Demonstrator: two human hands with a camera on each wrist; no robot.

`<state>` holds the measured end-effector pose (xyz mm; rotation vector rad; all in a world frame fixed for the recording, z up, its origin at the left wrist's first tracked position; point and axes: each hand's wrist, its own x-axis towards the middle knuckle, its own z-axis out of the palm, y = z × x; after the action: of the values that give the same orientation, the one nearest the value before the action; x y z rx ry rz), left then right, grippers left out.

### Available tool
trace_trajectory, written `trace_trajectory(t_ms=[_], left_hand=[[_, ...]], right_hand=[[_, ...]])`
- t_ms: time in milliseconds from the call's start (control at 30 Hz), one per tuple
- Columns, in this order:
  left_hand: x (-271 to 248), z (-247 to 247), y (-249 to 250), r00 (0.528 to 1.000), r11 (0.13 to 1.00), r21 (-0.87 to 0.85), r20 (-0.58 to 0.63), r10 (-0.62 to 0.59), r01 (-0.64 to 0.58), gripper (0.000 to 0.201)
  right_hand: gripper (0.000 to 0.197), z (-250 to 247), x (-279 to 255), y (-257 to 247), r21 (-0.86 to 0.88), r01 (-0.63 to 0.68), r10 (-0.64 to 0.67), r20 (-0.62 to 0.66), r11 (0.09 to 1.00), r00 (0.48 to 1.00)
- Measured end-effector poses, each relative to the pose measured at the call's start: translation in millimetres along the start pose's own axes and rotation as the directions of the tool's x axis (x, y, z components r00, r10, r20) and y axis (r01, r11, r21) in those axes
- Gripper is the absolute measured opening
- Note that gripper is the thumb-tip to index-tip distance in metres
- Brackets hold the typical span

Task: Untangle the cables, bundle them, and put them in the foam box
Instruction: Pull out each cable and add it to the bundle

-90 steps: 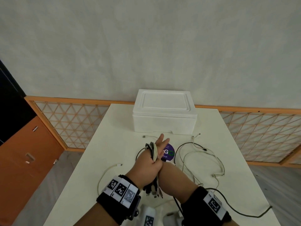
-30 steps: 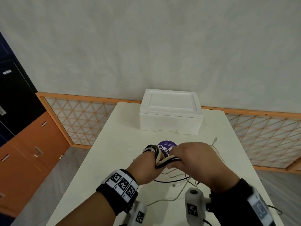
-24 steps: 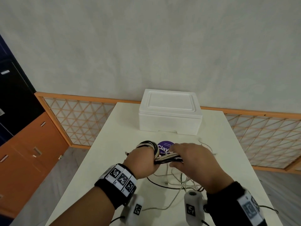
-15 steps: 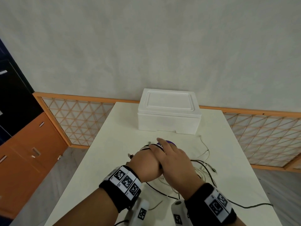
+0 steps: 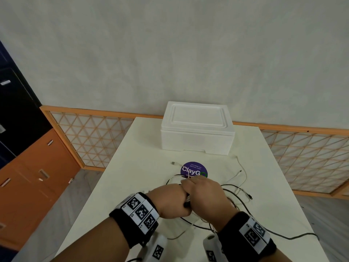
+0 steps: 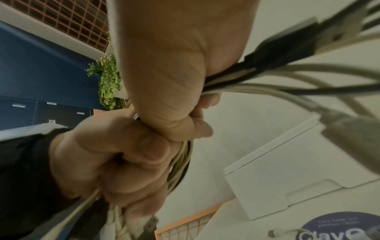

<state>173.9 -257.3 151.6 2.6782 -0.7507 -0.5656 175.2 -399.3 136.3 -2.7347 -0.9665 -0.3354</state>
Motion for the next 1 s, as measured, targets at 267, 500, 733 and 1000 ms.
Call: trace_trajectory(t_ms=[267, 500, 733, 1000], left_hand=[[-7, -7, -4, 0.992, 0.978, -0.166, -0.034, 0.122, -0.127, 0.013], [-11, -21, -10, 0.998, 0.944, -0.325, 0.006, 0.057, -0.052, 0.037], [9, -17, -30, 0.949, 0.946, 0.315, -0.313, 0.025, 0.079, 0.024], [12, -45, -87, 0.836, 0.834, 0.305, -0.465, -0.291, 0.46, 0.014]], right_hand=[[0.033, -20, -1, 1, 0.084, 0.033, -0.033, -0.005, 0.996, 0.999], [0.038, -67, -4, 17, 0.181, -0.163, 0.1, 0.315, 0.97, 0.944], [0.021, -47, -14, 0, 0.172, -0.279, 0.205, 0.355, 0.945, 0.912], [0.017, -10, -31, 47, 0.142, -0.567, 0.38, 0.607, 0.812, 0.697]])
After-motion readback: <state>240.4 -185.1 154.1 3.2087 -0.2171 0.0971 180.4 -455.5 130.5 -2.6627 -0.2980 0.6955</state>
